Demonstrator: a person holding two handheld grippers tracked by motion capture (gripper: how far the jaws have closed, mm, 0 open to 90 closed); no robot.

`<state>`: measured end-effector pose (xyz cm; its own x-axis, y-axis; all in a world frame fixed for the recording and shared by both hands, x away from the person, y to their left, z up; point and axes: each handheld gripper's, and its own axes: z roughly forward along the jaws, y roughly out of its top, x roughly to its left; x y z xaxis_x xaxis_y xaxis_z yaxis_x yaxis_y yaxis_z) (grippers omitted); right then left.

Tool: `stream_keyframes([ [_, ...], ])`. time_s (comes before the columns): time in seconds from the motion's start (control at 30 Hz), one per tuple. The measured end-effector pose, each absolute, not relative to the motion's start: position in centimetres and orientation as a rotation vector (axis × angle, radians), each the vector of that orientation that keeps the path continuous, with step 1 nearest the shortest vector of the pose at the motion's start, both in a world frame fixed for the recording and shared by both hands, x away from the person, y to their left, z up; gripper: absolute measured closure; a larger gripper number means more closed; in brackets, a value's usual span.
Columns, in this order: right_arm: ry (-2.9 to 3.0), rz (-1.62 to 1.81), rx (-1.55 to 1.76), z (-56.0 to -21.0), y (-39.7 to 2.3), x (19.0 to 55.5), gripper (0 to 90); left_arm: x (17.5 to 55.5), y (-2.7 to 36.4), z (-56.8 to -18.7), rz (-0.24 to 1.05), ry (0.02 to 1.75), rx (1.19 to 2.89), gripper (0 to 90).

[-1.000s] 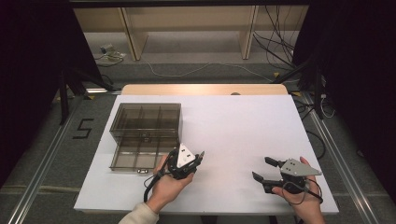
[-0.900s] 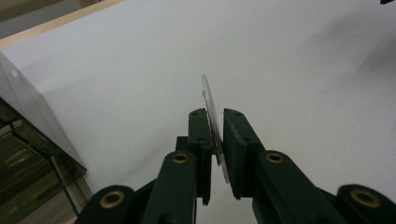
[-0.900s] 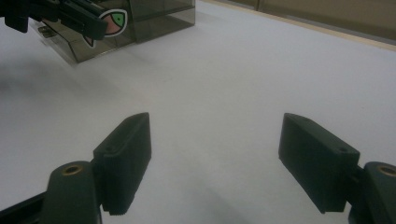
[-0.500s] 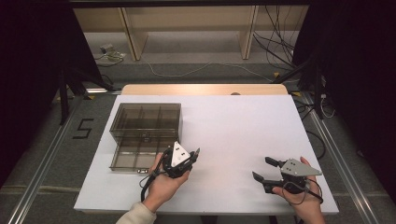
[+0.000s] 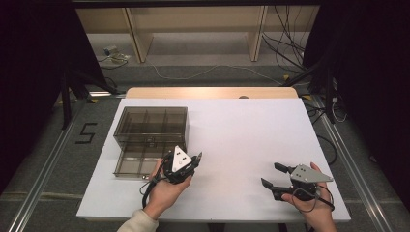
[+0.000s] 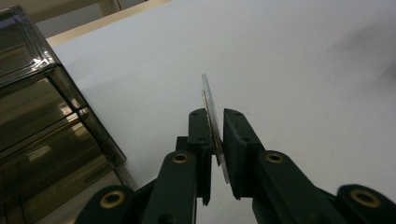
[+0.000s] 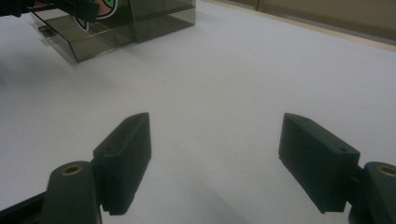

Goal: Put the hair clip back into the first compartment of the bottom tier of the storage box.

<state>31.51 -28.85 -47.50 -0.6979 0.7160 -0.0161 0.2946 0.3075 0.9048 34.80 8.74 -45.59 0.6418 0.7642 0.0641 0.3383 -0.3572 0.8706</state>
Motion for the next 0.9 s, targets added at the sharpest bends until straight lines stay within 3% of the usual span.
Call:
stream_keyframes([
  [0.9, 2.163, 1.362, 0.901, -47.5, -28.8, 31.5, 25.9, 34.8, 10.6, -45.1, 0.617, 0.912, 1.929, 81.6],
])
